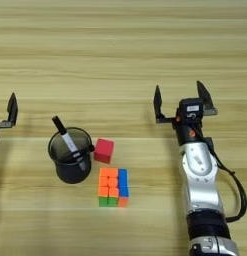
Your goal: Move the objects on the table
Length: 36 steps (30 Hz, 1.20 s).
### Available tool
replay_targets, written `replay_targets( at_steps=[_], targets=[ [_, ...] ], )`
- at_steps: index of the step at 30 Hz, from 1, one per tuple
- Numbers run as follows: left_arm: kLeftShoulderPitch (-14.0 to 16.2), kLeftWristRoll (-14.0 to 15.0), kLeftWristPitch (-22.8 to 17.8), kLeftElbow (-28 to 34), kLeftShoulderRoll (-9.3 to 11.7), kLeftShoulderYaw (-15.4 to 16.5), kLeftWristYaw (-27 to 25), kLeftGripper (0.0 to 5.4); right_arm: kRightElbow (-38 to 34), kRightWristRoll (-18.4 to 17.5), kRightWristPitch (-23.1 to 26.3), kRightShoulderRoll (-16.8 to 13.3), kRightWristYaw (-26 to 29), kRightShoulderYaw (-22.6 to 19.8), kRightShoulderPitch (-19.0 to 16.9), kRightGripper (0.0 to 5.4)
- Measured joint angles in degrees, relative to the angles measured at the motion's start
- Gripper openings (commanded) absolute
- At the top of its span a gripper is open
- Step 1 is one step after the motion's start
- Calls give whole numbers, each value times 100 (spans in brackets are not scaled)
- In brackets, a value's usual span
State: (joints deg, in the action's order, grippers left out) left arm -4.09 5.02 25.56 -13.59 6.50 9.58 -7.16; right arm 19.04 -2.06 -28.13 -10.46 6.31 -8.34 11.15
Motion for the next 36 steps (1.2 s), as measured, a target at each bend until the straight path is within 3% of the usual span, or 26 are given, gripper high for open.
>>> replay_targets(
  at_steps=[16, 22, 29, 36],
  targets=[
    [-33, -1, -5, 0, 47, -70, -2, 539, -13, -120, -6, -15, 164, 3, 9, 540],
    [-84, -1, -12, -1, 71, -89, -2, 539, -631, -925, 18, -291, 1424, 250, -41, 540],
    [-133, -3, -22, 1, 83, -112, 6, 539, -1520, -1940, 612, -953, 3336, 678, -495, 540],
    [-134, -4, -30, 26, 82, -149, 24, 539, -2228, -2313, 1387, -1509, 4446, 958, -848, 540]
  ],
)
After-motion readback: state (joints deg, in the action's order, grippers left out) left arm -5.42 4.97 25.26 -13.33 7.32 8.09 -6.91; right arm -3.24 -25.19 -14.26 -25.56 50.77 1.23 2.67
